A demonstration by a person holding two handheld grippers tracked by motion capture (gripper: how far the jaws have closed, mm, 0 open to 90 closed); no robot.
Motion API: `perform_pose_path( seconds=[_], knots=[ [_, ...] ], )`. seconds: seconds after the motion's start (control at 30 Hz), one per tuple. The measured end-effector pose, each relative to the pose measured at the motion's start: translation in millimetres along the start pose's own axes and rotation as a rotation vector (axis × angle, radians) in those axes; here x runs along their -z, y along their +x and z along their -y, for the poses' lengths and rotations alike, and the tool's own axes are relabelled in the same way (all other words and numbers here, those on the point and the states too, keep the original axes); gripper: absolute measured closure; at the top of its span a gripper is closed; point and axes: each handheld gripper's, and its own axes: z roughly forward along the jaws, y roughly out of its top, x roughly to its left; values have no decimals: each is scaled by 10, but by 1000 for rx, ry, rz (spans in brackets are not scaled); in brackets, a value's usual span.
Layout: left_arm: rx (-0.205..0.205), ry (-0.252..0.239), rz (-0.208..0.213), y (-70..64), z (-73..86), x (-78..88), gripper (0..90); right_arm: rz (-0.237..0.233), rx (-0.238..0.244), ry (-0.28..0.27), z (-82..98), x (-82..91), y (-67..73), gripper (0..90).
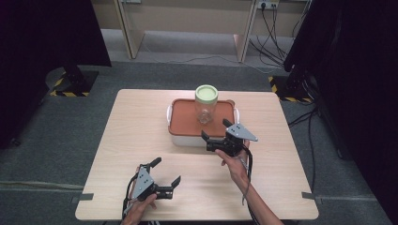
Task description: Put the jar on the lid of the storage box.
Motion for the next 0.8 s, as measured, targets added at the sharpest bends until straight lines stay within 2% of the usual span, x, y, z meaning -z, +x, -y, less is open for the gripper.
perform_pose_path(
  seconds=[0.8],
  knots=[
    [-2,-1,0,-2,0,1,0,-17,2,9,107,64,56,7]
  ],
)
